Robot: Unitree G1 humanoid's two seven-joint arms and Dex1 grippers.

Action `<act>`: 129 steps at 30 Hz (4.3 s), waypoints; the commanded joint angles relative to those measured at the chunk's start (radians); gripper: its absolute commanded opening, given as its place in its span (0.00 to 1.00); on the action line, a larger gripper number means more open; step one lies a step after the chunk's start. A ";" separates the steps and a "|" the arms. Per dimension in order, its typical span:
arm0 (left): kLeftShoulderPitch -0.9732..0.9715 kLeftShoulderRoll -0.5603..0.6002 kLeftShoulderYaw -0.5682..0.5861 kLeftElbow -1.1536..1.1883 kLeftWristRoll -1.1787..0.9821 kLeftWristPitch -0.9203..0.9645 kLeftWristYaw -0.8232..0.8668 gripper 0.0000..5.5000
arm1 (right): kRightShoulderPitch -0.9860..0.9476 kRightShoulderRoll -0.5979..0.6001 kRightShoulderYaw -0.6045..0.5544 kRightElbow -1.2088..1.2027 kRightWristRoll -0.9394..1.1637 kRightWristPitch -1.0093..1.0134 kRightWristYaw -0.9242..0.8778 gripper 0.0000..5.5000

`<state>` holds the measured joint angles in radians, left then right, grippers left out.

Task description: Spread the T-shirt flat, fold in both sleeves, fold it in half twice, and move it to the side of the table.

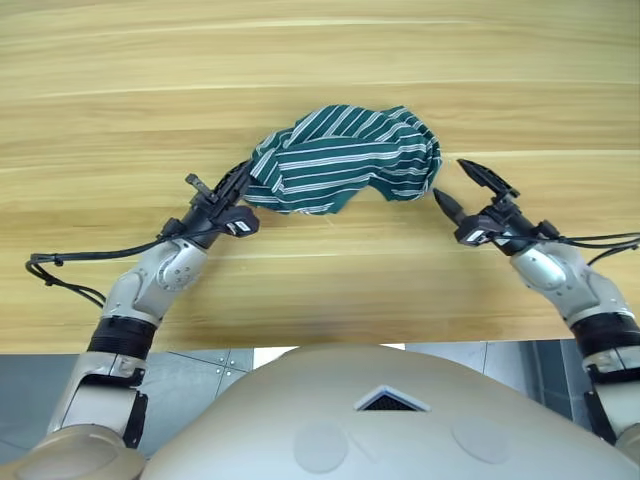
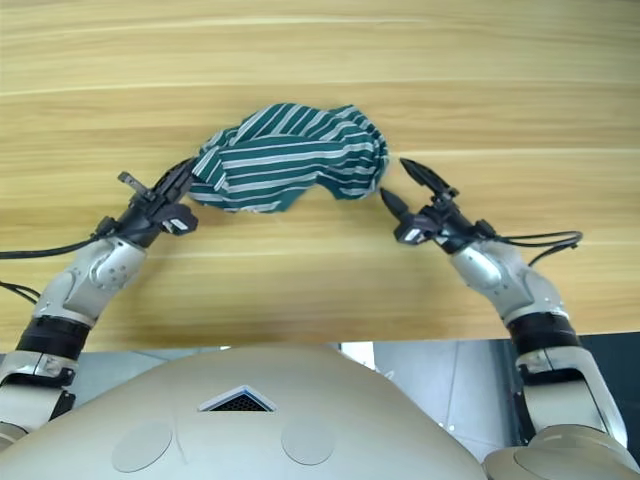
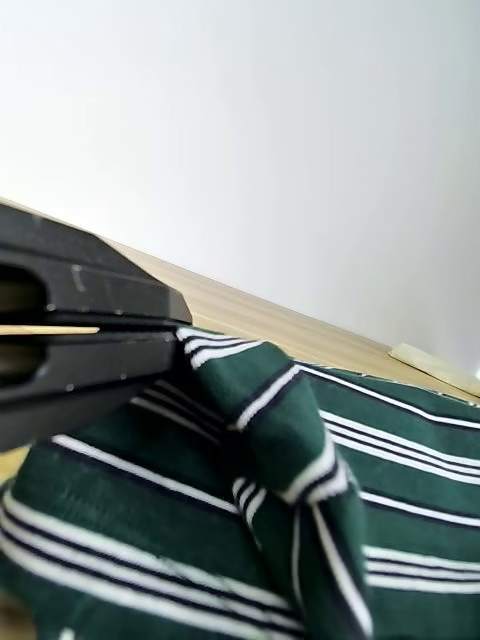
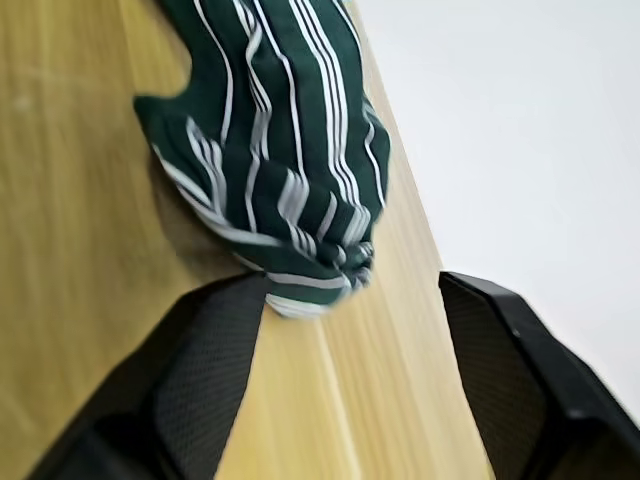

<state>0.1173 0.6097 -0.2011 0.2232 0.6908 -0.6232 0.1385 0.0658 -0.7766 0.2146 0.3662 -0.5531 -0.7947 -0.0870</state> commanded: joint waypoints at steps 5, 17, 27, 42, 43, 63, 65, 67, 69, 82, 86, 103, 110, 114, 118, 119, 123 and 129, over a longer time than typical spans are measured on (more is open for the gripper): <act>0.036 0.007 0.030 -0.011 0.009 0.048 0.026 0.00 | 0.002 -0.004 0.015 -0.023 -0.103 0.089 0.039 0.57; 0.037 -0.009 0.059 -0.032 -0.003 0.060 0.081 0.00 | -0.083 0.111 0.156 0.082 -0.232 0.106 -0.047 0.45; 0.044 -0.002 0.067 -0.039 -0.004 0.063 0.078 0.00 | -0.077 0.095 0.172 0.097 -0.225 0.115 -0.077 0.19; 0.063 -0.007 0.117 -0.052 -0.078 0.040 0.094 0.00 | -0.088 0.099 0.085 0.050 -0.091 0.075 -0.121 0.00; 0.070 -0.013 0.141 -0.057 -0.132 0.016 0.096 0.00 | -0.093 0.105 0.043 0.035 -0.016 0.054 -0.125 0.00; -0.804 -0.149 0.049 0.498 -1.076 0.105 -0.294 0.00 | -0.886 0.428 -0.047 0.409 0.853 0.184 0.164 0.00; -1.079 -0.197 -0.004 0.813 -0.951 0.242 -0.188 0.00 | -1.144 0.457 0.012 0.719 0.712 0.330 -0.048 0.00; -1.250 -0.218 -0.036 0.965 -0.876 0.339 -0.104 0.00 | -1.285 0.461 0.045 0.850 0.633 0.434 -0.204 0.00; -1.368 -0.223 -0.041 1.029 -0.830 0.372 -0.032 0.00 | -1.371 0.452 0.038 0.895 0.590 0.444 -0.334 0.00; -0.703 -0.192 -0.069 0.980 -0.579 -0.152 -0.172 0.00 | -0.682 0.367 0.014 0.680 0.471 -0.103 -0.045 0.00; -0.474 -0.137 -0.194 0.909 -0.447 -0.239 -0.361 0.00 | -0.472 0.271 0.070 0.598 0.396 -0.082 0.151 0.00; -0.028 0.111 -0.104 0.520 -0.583 -0.285 -0.600 0.04 | 0.028 0.004 0.120 0.265 0.441 -0.154 0.506 0.00; 0.055 0.113 -0.080 0.481 -0.588 -0.280 -0.593 0.24 | 0.154 -0.035 0.082 0.102 0.560 -0.117 0.618 0.21; 0.125 0.132 -0.062 0.445 -0.583 -0.281 -0.586 0.29 | 0.203 -0.040 0.032 0.046 0.526 -0.084 0.597 0.31; 0.161 0.178 -0.012 0.469 -0.521 -0.245 -0.502 0.29 | 0.290 -0.075 -0.034 -0.030 0.559 -0.084 0.599 0.31; 0.174 0.197 0.013 0.489 -0.511 -0.224 -0.462 0.29 | 0.322 -0.089 -0.061 -0.087 0.642 -0.094 0.615 0.31; 0.169 0.168 0.121 0.463 -0.631 -0.217 -0.408 0.29 | 0.251 -0.046 -0.142 -0.208 0.830 -0.024 0.618 0.31; 0.088 0.091 0.169 0.399 -0.625 -0.159 -0.359 0.29 | -0.023 0.089 -0.061 0.015 0.301 0.094 0.410 0.31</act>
<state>0.2082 0.7257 -0.0234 0.6307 0.0178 -0.8231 -0.2229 0.0999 -0.7185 0.1076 0.3301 -0.1007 -0.7398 0.3815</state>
